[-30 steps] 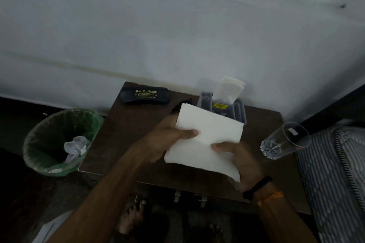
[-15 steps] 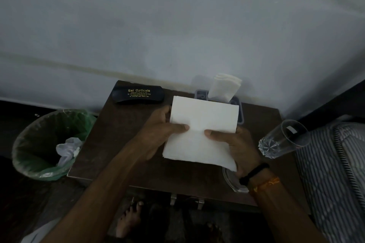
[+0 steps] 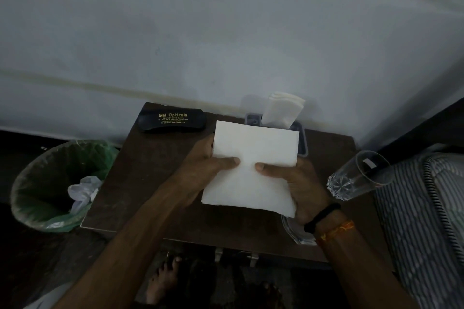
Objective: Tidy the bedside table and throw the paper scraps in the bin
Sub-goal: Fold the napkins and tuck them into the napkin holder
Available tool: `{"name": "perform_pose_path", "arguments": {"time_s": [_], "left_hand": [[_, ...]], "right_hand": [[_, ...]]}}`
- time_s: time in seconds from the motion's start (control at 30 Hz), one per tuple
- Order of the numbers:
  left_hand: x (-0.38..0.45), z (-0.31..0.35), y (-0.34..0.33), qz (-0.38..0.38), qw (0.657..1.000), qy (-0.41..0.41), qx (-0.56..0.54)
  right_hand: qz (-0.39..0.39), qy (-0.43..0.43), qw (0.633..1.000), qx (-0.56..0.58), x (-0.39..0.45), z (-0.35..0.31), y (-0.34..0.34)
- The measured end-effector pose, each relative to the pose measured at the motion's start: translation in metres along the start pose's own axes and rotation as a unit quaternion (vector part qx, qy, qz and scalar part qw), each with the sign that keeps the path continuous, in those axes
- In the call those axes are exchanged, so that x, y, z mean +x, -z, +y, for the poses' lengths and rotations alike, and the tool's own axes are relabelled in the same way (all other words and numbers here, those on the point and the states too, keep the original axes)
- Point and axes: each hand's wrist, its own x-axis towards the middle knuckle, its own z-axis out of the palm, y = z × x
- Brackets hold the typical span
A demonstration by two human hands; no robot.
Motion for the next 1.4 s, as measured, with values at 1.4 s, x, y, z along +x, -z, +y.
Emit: {"name": "perform_pose_path", "arguments": {"time_s": [1.4], "left_hand": [[-0.007,0.017,0.012,-0.048,0.981,-0.075,-0.17]], "right_hand": [[-0.092,-0.036,0.991,0.095,0.004,-0.025,0.017]]}}
